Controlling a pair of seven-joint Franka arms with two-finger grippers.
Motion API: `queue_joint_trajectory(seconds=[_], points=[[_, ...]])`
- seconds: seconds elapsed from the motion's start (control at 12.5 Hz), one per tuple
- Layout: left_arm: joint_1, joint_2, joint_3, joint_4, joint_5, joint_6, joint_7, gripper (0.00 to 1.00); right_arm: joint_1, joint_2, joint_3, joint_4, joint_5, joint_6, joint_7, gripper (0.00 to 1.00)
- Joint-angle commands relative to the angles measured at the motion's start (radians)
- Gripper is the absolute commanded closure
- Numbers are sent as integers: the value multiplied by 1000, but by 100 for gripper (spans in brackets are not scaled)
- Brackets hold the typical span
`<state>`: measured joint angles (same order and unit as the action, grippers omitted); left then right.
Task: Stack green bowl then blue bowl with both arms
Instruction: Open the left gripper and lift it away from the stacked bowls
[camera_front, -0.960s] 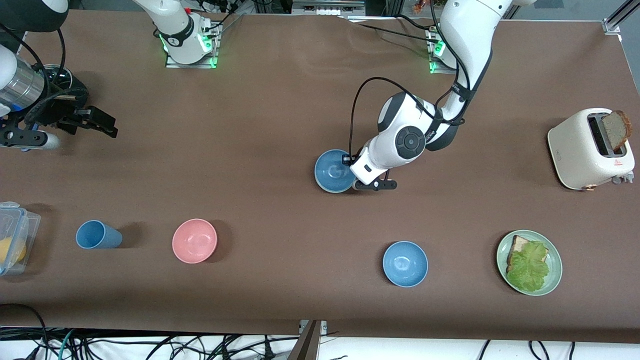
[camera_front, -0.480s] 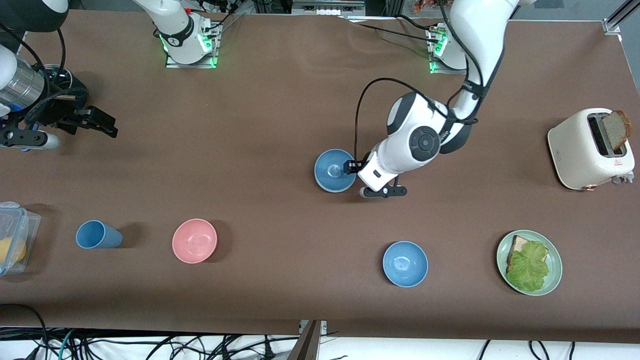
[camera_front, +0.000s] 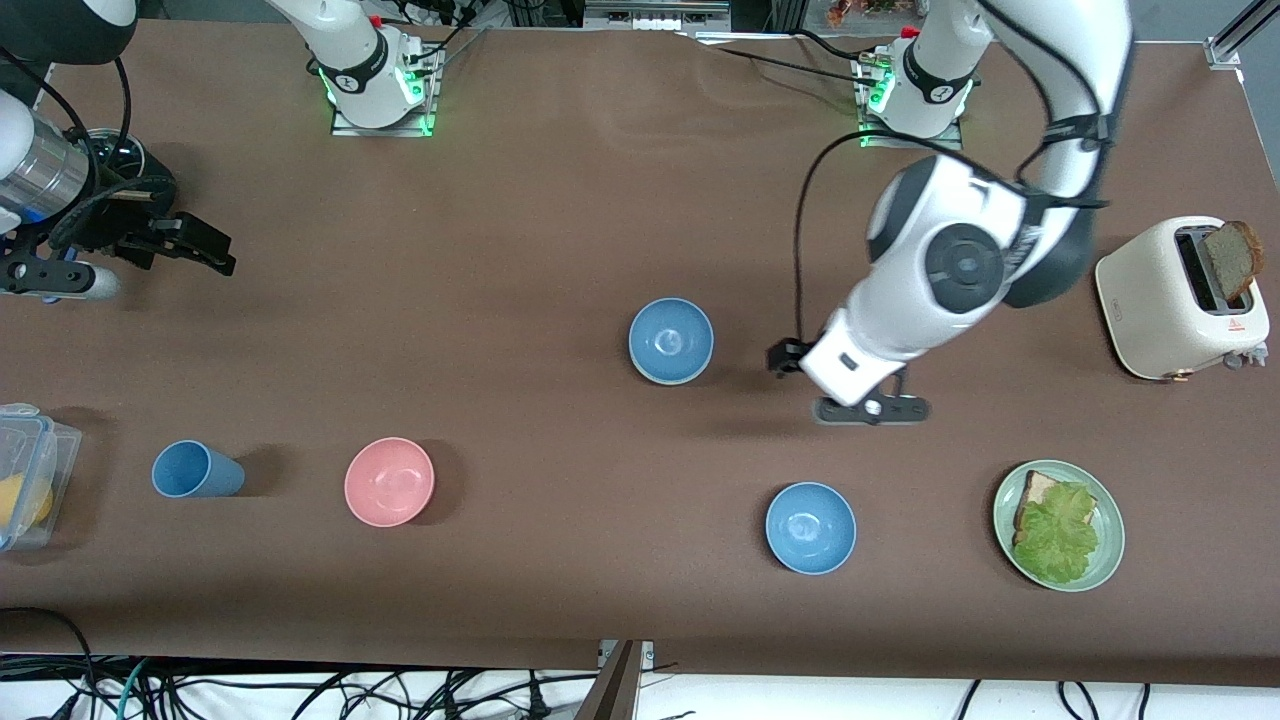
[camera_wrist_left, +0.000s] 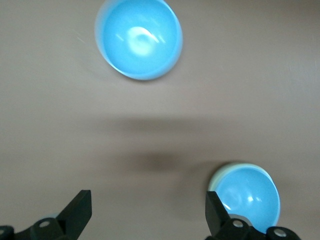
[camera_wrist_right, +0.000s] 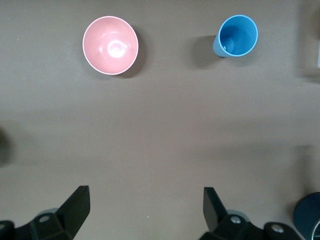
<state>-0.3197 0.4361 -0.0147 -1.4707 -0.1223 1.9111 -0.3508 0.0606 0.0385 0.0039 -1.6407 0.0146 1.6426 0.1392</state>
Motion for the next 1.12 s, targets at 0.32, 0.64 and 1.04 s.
queue_joint_trajectory(seconds=[0.32,0.64,1.04], points=[[212,-192,10,-8,18,-141,135,0,-4,11,1,25,10,-23,-3,0],[283,-252,15,-10,21,-299,142,0,-2,11,1,25,12,-23,-3,0],[323,-263,15,-13,56,-314,203,0,-2,11,1,25,12,-23,-1,0]])
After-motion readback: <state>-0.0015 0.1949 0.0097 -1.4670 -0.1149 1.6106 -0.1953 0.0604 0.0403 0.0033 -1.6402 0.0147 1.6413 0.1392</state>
